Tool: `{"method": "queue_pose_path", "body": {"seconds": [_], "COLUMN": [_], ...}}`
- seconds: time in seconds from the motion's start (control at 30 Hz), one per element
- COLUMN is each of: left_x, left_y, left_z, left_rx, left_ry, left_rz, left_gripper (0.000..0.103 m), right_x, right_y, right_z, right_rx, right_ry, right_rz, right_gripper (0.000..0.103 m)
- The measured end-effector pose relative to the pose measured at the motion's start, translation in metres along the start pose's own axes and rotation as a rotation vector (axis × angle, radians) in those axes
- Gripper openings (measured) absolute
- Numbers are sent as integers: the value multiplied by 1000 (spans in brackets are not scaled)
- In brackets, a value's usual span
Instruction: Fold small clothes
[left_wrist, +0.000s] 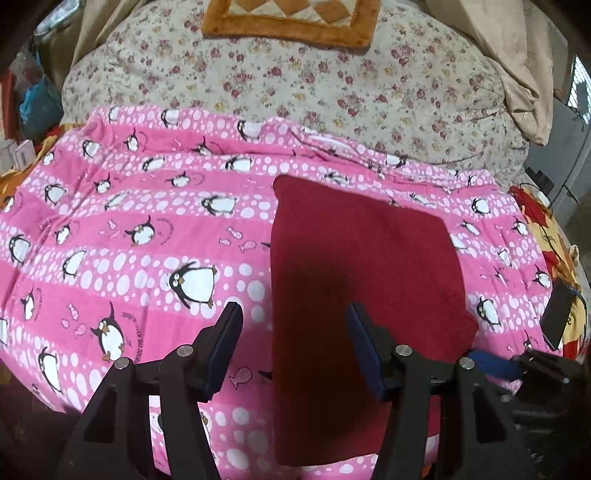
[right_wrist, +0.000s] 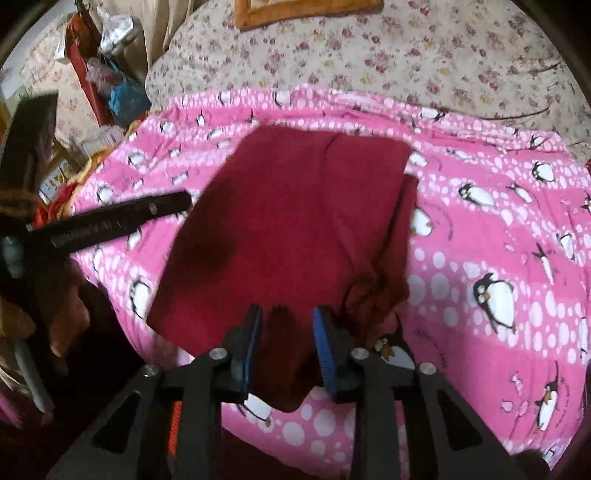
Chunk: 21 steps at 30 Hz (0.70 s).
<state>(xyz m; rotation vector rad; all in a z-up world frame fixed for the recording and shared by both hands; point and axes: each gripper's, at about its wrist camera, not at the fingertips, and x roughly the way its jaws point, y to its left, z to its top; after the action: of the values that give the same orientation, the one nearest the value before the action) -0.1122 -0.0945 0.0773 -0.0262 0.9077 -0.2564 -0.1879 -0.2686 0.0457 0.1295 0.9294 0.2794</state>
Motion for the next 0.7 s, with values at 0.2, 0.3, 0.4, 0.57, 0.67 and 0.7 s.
{"method": "queue_pose_path", "body": {"seconds": [0.2,0.3,0.4,0.57,0.67,0.7], "left_x": [-15,-23,-28,-35,-37,-37], "left_y": [-5,-7,-8,-6,-4,-4], "left_z": [4,5,4,4,3,3], "left_rx": [7,18,19,19,12,11], "left_ry": [-49,-76,-96,-126,-133,-133], "left_rz": [5,19,30,51,58,59], "left_gripper": [38,38,38,38,38,38], "right_x": [-22,-27,-29,-30,-29,-28], "right_y": [0,4,8,18,22,23], "right_z": [15,21,27,32,33,34], "right_rx": [70,83,102,90,77,78], "right_ry": [-85,-101,-125,-154,-154,-152], "right_rz": [-40,-58,-85,-146,-169,-170], "right_gripper": [52,55,64,72,74,74]}}
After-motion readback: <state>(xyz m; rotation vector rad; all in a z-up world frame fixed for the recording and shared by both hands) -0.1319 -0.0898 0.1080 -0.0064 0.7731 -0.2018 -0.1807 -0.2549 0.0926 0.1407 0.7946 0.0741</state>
